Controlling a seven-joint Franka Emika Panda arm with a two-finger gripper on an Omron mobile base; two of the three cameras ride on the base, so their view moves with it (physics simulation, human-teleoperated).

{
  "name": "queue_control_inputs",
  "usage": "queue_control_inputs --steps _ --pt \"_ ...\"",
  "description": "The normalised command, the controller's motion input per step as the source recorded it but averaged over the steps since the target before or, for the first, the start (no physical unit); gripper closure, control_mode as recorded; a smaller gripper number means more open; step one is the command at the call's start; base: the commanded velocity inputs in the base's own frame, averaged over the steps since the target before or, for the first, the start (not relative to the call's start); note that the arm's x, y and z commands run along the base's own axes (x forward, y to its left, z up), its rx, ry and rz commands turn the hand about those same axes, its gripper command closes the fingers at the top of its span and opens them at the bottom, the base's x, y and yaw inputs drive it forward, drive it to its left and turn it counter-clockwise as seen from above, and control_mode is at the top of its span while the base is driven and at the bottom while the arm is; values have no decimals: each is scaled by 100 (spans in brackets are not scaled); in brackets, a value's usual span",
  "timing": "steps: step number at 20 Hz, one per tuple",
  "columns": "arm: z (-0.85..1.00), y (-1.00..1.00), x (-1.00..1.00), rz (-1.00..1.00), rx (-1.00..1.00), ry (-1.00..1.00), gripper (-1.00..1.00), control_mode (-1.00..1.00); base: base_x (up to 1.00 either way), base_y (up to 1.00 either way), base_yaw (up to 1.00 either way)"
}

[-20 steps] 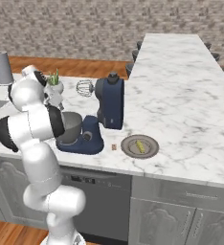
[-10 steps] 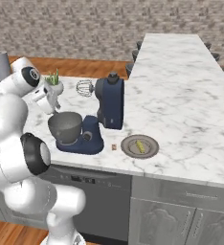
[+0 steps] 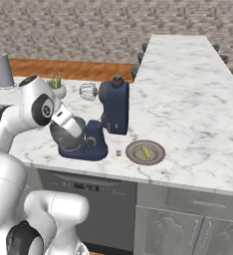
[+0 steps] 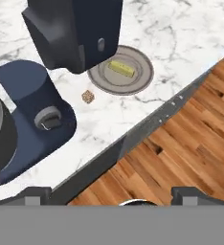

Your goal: Add butter and sugar cubes to the stand mixer bowl and then turn on the stand mixer to begin making frosting.

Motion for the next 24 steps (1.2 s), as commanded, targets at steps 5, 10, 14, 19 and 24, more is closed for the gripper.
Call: queue_control_inputs --steps 5,10,14,19,24 --pt "0 -86 -26 50 13 7 -100 -100 0 0 0" --pt "0 -86 -10 50 17 5 -100 -100 0 0 0" --pt "0 -65 0 50 27 0 -100 -100 0 0 0" --pt "-8 -34 0 43 22 -1 -100 -100 0 0 0" --pt "-13 -3 3 39 15 -12 -100 -100 0 0 0"
